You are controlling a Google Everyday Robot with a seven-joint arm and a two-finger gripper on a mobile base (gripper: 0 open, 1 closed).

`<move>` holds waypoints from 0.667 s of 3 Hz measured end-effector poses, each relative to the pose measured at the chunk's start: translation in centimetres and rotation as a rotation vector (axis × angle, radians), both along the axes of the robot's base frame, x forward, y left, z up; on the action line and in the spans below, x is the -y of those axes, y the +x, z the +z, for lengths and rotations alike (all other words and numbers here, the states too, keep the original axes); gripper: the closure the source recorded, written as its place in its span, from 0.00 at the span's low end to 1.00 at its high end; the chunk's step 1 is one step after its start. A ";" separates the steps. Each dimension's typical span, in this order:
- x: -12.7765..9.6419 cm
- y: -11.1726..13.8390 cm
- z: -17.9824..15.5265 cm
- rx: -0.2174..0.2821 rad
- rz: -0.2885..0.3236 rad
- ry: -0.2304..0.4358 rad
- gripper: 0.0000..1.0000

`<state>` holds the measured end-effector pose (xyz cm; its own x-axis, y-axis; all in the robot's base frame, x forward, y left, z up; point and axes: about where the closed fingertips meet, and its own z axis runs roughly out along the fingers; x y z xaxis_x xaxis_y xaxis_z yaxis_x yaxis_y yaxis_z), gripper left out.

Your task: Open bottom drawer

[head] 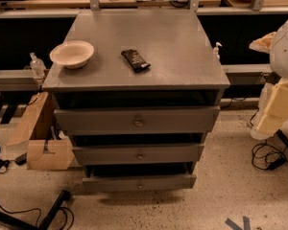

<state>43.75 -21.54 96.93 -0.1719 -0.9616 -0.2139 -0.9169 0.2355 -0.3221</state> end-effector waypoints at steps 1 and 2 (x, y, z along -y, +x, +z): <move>0.7 1.0 -3.4 0.039 0.040 0.006 0.00; 1.7 2.8 -7.8 0.075 0.093 -0.005 0.00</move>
Offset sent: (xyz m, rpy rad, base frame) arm 0.0532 -0.0291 -0.1384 -0.0165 -0.1170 0.1592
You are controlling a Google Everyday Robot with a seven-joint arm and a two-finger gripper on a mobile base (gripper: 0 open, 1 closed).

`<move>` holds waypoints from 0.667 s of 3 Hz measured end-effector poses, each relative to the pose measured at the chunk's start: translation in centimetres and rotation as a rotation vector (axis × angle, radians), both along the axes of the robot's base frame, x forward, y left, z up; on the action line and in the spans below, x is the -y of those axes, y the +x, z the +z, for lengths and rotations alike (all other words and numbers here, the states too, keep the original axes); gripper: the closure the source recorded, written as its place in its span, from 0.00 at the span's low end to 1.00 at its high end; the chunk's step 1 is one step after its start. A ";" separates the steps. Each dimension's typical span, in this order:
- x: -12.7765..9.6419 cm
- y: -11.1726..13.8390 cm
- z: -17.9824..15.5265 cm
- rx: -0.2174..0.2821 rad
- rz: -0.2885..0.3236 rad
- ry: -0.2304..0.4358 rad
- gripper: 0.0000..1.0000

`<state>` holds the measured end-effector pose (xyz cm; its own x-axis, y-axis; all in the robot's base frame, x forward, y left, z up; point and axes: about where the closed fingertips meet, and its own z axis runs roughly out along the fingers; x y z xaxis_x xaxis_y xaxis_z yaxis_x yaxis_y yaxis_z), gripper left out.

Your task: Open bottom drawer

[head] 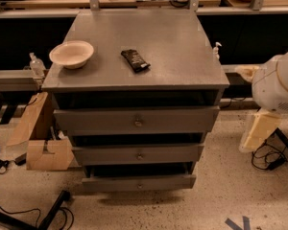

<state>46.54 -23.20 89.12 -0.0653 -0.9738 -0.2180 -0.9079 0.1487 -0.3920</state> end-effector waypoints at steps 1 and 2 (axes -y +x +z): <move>1.3 1.8 -5.3 0.007 0.003 -0.032 0.00; 1.3 1.8 -5.3 0.007 0.003 -0.032 0.00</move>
Offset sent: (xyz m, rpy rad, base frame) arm 0.0145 -0.0116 -0.0477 -0.0271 0.0013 0.0046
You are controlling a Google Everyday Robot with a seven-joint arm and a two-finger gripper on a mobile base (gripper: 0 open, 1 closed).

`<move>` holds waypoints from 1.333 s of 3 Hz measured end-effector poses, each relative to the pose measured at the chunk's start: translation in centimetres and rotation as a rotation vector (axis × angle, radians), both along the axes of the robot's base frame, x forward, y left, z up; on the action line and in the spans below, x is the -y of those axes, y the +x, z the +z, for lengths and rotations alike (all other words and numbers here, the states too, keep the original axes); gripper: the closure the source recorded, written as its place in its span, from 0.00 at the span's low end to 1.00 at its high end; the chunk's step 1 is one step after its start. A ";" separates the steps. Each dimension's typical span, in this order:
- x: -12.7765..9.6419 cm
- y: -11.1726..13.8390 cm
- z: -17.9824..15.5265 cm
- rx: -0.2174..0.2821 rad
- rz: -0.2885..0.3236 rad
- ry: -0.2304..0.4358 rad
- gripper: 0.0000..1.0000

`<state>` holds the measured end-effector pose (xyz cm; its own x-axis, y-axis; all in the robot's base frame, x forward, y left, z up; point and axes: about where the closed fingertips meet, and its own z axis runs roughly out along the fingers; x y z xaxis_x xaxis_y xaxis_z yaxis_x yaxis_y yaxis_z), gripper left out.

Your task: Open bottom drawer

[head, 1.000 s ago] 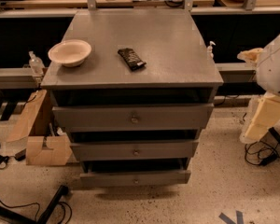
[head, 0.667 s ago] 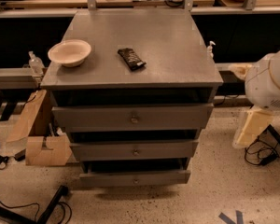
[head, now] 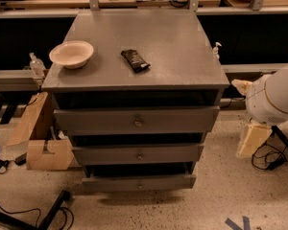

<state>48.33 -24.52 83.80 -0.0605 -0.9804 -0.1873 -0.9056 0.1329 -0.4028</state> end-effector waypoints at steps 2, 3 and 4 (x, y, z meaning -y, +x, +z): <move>-2.7 -0.7 -10.3 -0.013 0.011 -0.018 0.00; -3.2 -0.8 -19.5 -0.033 0.044 -0.021 0.00; -3.5 0.2 -26.4 -0.009 0.072 0.003 0.00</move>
Offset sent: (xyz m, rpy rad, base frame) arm 0.0094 0.0474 -0.2067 0.0265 -0.0374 0.0141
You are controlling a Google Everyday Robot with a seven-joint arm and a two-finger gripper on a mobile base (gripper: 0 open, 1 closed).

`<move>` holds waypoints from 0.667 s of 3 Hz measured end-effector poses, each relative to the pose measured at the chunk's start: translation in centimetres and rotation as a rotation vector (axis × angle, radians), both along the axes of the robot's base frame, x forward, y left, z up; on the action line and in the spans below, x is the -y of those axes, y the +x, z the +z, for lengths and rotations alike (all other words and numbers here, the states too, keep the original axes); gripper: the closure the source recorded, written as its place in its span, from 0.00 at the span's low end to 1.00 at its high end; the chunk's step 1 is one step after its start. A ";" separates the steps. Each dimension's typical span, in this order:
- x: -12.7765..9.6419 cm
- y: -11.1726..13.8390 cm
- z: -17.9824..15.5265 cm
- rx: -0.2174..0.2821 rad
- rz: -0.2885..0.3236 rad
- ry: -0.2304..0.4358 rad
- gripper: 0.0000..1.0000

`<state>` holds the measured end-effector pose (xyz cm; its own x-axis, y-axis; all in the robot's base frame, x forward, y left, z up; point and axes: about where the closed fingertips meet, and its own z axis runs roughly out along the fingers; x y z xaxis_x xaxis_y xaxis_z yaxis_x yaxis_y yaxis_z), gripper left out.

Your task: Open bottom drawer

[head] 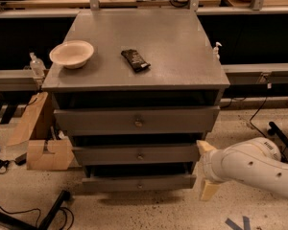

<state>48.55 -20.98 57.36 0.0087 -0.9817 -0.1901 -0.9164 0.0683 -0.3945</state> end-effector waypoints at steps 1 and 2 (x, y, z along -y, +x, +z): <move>-0.6 1.2 -1.3 0.044 0.014 0.024 0.00; -0.6 1.2 -1.3 0.044 0.014 0.024 0.00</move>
Offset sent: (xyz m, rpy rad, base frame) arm 0.0113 0.0052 -0.0148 0.0229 -0.0417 0.0149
